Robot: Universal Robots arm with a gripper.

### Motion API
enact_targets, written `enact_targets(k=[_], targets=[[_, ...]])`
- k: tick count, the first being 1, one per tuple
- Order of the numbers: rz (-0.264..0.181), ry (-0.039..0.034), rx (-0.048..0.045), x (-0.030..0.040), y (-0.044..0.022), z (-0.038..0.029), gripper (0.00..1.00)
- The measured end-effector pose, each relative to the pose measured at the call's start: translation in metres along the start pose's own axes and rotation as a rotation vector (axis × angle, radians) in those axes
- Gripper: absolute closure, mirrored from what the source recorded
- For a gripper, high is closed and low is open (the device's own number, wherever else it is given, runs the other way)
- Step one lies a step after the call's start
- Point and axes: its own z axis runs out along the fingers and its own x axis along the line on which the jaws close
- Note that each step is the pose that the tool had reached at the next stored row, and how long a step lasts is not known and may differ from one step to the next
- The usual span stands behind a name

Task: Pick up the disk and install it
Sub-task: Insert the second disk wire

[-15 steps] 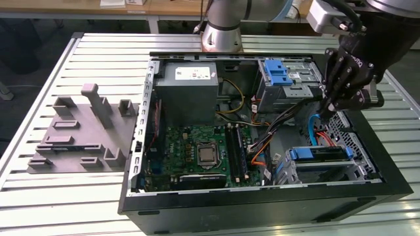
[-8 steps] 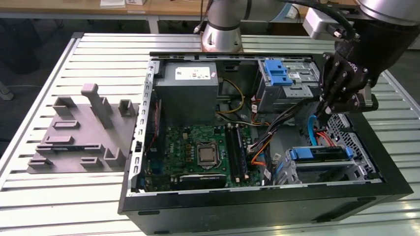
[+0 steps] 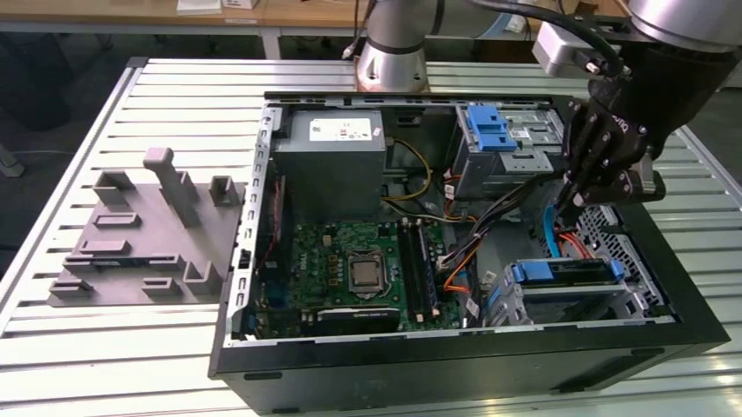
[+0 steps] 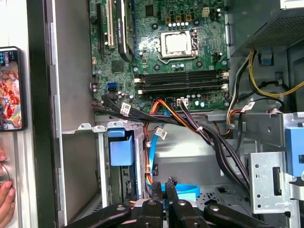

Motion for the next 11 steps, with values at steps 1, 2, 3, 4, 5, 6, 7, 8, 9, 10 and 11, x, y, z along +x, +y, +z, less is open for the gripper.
enact_targets(k=[1, 2, 3, 4, 5, 6, 7, 8, 9, 10, 11], targets=[[0.000, 0.0028, 0.0003, 0.0001, 0.0000, 0.0002, 0.83], [0.000, 0.0061, 0.0006, 0.0003, 0.0000, 0.0005, 0.83], [0.000, 0.0088, 0.0009, 0.0005, -0.0001, 0.0010, 0.83], [0.000, 0.0111, 0.0012, 0.0006, -0.0001, 0.0015, 0.83], [0.000, 0.0128, 0.0014, 0.0007, -0.0001, 0.0022, 0.83], [0.000, 0.0141, 0.0016, 0.0008, -0.0001, 0.0030, 0.83], [0.000, 0.0185, 0.0022, 0.0015, -0.0002, 0.0047, 0.83], [0.000, 0.0205, 0.0024, 0.0020, -0.0002, 0.0051, 0.83], [0.001, 0.0219, 0.0026, 0.0024, -0.0003, 0.0057, 0.83], [0.001, 0.0228, 0.0027, 0.0030, -0.0003, 0.0064, 0.83], [0.001, 0.0235, 0.0029, 0.0040, -0.0004, 0.0071, 0.83]])
